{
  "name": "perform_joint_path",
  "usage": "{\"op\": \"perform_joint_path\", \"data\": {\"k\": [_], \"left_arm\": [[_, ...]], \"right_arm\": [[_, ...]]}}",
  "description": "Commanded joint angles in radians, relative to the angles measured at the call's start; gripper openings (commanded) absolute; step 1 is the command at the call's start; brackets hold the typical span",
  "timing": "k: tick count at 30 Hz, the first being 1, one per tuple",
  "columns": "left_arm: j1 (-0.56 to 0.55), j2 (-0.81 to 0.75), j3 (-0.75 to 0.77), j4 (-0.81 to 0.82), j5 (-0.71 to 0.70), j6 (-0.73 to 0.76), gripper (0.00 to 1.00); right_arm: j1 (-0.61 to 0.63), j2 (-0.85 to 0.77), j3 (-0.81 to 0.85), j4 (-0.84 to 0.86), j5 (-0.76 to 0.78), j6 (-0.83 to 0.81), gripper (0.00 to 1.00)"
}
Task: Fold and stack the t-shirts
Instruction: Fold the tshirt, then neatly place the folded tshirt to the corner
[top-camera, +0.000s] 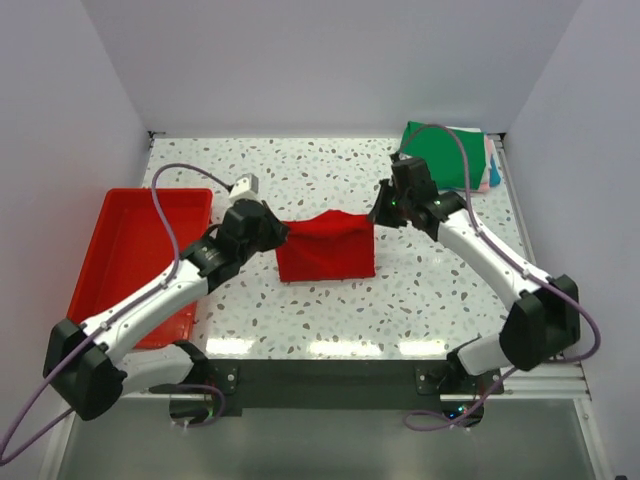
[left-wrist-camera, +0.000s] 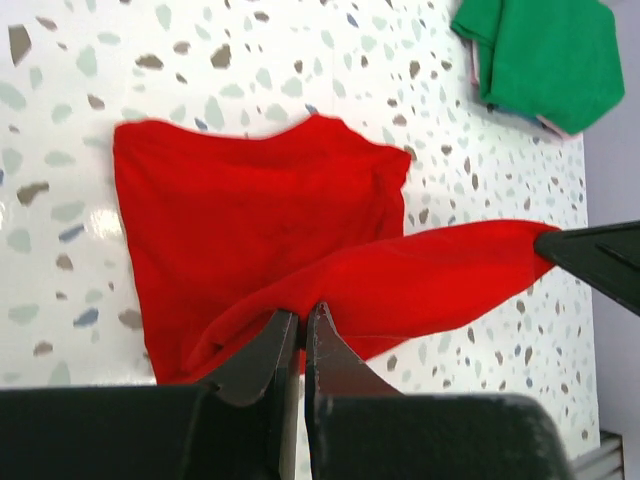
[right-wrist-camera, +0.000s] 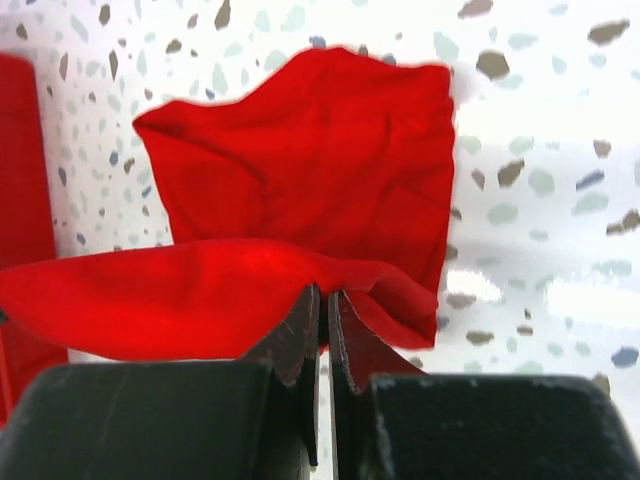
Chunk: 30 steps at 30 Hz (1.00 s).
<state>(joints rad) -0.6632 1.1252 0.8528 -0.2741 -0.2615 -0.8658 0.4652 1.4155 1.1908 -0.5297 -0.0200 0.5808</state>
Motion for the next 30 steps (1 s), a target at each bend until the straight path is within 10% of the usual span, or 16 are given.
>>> {"op": "perform_joint_path", "data": {"k": [1,6,8,9,15,22,30], "left_arm": [[0.103,0.115,0.090,0.150,0.123,0.074,0.00],[0.270,0.353,0.178,0.232,0.255,0.091,0.00],[0.336,0.416,0.186,0.326,0.284,0.097,0.17],[0.359,0.480,0.189,0.363,0.333,0.103,0.42],[0.484,0.549,0.227,0.382,0.443,0.139,0.72],[0.387,0.395,0.077,0.287,0.323,0.131,0.67],[0.214,0.413,-0.003,0.288,0.205,0.120,0.30]], "right_arm": [[-0.042,0.140,0.166,0.054,-0.075,-0.047,0.00],[-0.102,0.390,0.361,0.045,-0.126,-0.070,0.12],[-0.128,0.509,0.466,0.057,-0.141,-0.079,0.28],[-0.134,0.554,0.510,0.047,-0.144,-0.085,0.37],[-0.155,0.593,0.623,-0.027,-0.072,-0.148,0.66],[-0.151,0.393,0.170,0.173,-0.142,-0.164,0.82],[-0.109,0.431,0.068,0.278,-0.190,-0.183,0.87]]}}
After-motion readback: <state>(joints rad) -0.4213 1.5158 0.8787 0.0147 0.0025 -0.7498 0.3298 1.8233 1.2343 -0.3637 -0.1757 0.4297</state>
